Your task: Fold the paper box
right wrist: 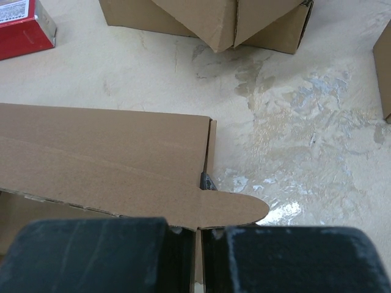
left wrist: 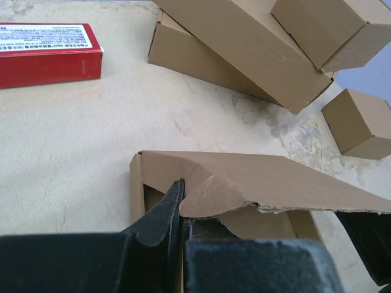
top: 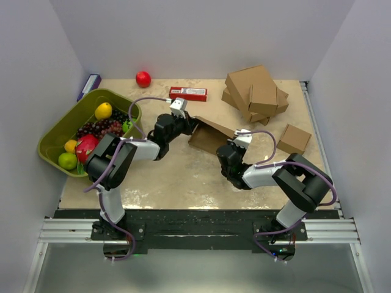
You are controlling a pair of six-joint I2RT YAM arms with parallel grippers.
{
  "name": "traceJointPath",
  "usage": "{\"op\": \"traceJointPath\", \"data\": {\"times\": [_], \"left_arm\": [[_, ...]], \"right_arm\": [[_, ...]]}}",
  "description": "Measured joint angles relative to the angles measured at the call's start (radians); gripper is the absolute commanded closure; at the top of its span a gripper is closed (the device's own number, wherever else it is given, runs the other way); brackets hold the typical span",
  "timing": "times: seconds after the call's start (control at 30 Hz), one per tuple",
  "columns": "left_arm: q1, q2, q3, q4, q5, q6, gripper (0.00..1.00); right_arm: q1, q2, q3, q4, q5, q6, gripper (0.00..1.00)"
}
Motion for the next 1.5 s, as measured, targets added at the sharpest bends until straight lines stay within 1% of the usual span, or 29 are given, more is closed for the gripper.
{"op": "traceJointPath", "data": {"times": [0.53,1.23,1.5], "left_arm": [[0.000,0.000,0.028,-0.075,-0.010,-0.112,1.00],[0.000,0.000,0.030,-0.083,-0.018,-0.208,1.00],[-0.002,0.000,0.029,-0.090,-0.029,-0.196,1.00]], "right_arm": [[-0.003,0.004,0.000,0.002,0.015,0.000,1.00],[-0.005,0.004,0.000,0.002,0.016,0.003,1.00],[-0.009,0.004,0.000,0.003,0.015,0.005,1.00]]}}
